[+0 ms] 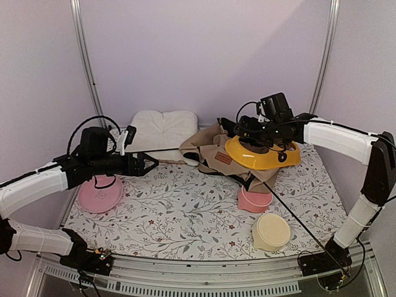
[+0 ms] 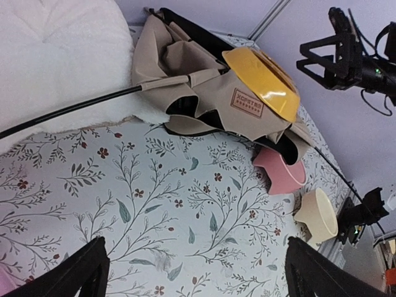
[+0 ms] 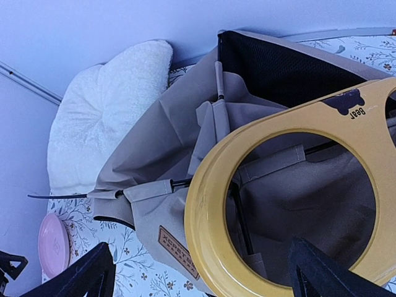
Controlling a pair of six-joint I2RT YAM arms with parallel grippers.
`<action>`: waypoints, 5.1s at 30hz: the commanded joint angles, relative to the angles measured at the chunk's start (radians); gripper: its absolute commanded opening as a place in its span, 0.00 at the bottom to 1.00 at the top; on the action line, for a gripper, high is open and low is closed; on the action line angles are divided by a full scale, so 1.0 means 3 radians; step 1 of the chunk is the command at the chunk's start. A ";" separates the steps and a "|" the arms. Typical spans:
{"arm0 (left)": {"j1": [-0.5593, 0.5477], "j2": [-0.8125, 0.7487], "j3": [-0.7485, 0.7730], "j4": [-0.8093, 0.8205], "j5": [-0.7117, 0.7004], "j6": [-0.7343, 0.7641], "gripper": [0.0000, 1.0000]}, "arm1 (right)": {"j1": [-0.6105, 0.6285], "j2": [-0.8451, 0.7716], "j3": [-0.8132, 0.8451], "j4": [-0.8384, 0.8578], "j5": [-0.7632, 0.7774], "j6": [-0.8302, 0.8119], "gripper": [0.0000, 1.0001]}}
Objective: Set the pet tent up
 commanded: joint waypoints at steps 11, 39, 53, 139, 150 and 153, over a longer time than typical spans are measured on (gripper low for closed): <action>-0.0054 0.0236 0.0597 -0.0225 -0.0376 0.0148 0.99 | -0.0646 0.0668 0.0068 -0.0033 -0.0483 -0.0050 0.99; -0.0048 0.0926 0.1067 -0.0135 -0.0284 0.0351 1.00 | -0.0593 -0.0147 -0.0692 0.0124 -0.0086 0.0144 0.99; -0.0048 0.1046 0.1174 -0.0091 -0.0220 0.0401 0.99 | -0.0971 -0.0358 -0.1314 -0.0051 -0.0080 0.0229 0.99; -0.0449 0.2308 0.1635 0.0575 -0.1673 -0.0546 0.00 | 0.0185 -0.1585 -0.1464 -0.0921 -0.0335 -0.0260 0.96; -0.0037 0.2151 0.1326 0.0590 -0.1510 -0.0486 0.00 | 0.0245 -0.1601 -0.1677 -0.0920 -0.0112 -0.0075 0.98; -0.0015 0.2093 0.1251 0.0594 -0.1531 -0.0483 0.00 | 0.0202 -0.1675 -0.1768 -0.0799 -0.0056 0.0053 0.97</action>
